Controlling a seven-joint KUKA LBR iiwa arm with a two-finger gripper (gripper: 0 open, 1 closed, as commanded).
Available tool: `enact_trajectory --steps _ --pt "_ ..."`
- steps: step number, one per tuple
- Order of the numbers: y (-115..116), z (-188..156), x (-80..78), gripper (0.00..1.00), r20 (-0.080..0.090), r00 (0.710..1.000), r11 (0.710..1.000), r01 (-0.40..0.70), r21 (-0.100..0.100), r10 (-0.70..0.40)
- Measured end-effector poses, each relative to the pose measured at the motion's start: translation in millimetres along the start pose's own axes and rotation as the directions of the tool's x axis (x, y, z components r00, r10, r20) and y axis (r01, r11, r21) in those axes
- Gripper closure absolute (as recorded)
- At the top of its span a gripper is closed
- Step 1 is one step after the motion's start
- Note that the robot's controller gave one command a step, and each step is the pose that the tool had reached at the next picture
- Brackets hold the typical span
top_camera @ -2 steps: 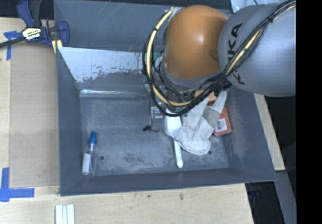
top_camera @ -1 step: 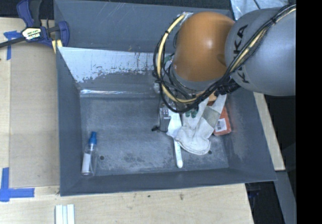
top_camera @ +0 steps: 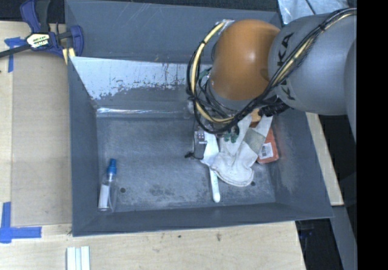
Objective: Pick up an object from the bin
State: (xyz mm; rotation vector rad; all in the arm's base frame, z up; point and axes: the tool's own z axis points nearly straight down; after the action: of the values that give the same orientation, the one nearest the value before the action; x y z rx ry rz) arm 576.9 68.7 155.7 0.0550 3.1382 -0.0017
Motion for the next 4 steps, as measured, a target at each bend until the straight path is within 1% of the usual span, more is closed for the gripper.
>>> enact_trajectory --steps 1,2,3,4 --pt "-21 39 -15.4 0.0 0.003 0.998 0.998 0.067 -0.002 -0.067" --pt "-65 47 14.8 0.0 -0.002 0.998 0.998 0.07 -0.002 -0.07" --pt "-64 6 11.7 0.0 -0.01 0.997 0.997 0.078 0.001 -0.078" --pt "-66 11 4.0 0.0 0.018 0.99 0.99 0.143 0.001 -0.143"
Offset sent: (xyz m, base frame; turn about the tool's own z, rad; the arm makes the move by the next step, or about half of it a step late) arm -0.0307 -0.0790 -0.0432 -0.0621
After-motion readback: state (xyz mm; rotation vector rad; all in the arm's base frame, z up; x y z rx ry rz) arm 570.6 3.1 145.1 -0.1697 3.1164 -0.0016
